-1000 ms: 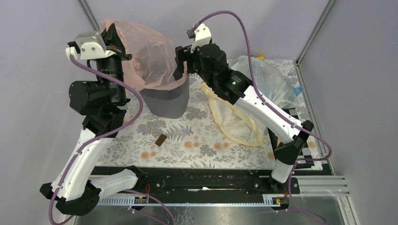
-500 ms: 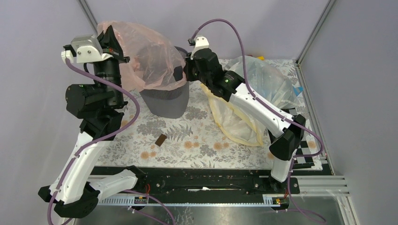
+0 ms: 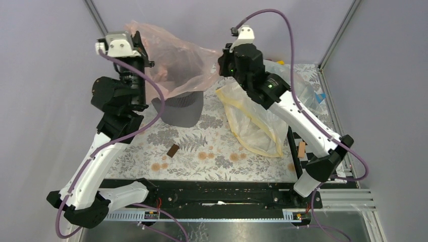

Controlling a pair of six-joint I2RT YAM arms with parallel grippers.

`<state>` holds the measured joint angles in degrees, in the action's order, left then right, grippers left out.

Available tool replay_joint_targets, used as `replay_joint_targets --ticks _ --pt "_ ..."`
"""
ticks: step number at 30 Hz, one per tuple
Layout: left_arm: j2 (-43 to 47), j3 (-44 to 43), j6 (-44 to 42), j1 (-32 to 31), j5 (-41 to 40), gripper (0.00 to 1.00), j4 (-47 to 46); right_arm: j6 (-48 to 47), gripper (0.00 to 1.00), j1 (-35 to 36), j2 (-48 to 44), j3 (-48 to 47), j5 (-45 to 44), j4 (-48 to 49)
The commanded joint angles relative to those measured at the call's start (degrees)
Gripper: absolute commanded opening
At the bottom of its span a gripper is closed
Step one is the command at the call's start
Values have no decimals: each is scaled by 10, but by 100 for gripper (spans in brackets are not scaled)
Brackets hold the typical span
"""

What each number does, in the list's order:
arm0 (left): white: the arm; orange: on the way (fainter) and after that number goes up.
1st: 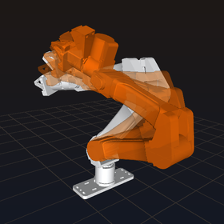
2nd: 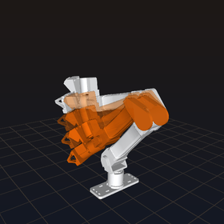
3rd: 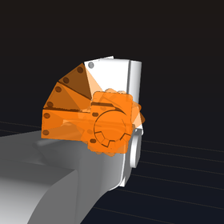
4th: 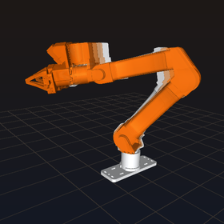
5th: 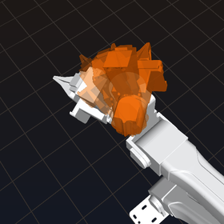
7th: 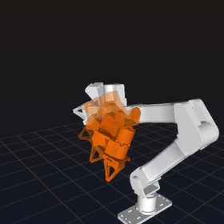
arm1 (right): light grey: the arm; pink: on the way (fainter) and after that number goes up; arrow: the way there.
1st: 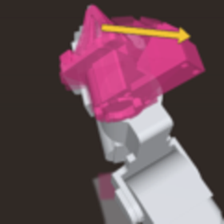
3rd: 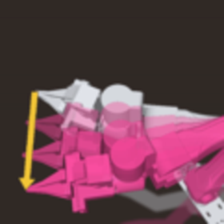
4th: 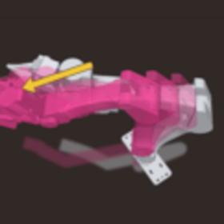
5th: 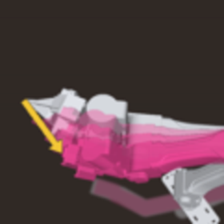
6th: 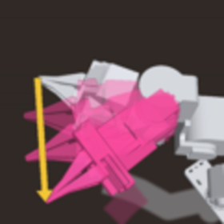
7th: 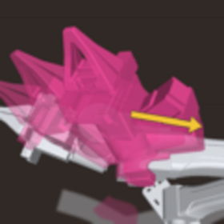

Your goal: Put the trash bags into the trash bin

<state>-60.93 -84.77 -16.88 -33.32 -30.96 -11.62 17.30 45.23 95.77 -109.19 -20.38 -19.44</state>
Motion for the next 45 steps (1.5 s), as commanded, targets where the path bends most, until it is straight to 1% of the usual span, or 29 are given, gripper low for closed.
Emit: replay_joint_targets --ticks 1,5,7,9,10,14,18,21,24,29,32,33,34,35,37,39,40,42,45 --pt "-16 -18 4 5 -23 0 19 -8 0 -14 -43 12 -48 11" --pt "-27 -25 3 10 -31 0 29 -17 0 -19 -51 9 -64 10" --pt "-38 -34 2 16 -52 0 44 -22 0 -20 -50 5 -67 10" --pt "-61 -63 21 34 -83 0 102 -23 0 -22 -44 1 -68 11" --pt "-69 -74 37 48 -86 0 138 -25 0 -23 -40 -2 -64 11" --pt "-67 -66 105 101 -38 0 223 -27 0 -23 -27 -2 -57 15" --pt "-77 -63 147 134 -7 0 289 -28 0 -25 -24 5 -51 31" --pt "-80 -39 168 151 13 0 309 -29 0 -27 -17 1 -37 33" --pt "-83 -13 199 162 30 0 309 -30 0 -28 -8 0 -17 35" --pt "-109 1 232 183 57 0 329 -26 1 -28 12 -7 50 33" --pt "-115 11 247 193 69 0 343 -11 10 -28 21 -5 94 28" --pt "-116 17 250 196 71 0 344 -5 22 -28 23 -2 105 28" --pt "-116 22 252 198 74 0 345 1 37 -28 27 -1 115 28" --pt "-117 28 256 201 75 0 347 6 45 -28 32 0 122 27" --pt "-120 39 259 204 80 0 345 27 56 -28 46 -4 128 24" --pt "-127 50 260 208 81 0 335 55 64 -28 67 -20 141 13" --pt "-130 56 260 210 80 0 327 72 66 -27 78 -29 147 7" --pt "-137 64 260 215 83 0 314 109 67 -27 99 -43 156 0" --pt "-147 66 257 219 92 0 291 176 67 -24 130 -76 115 -34"
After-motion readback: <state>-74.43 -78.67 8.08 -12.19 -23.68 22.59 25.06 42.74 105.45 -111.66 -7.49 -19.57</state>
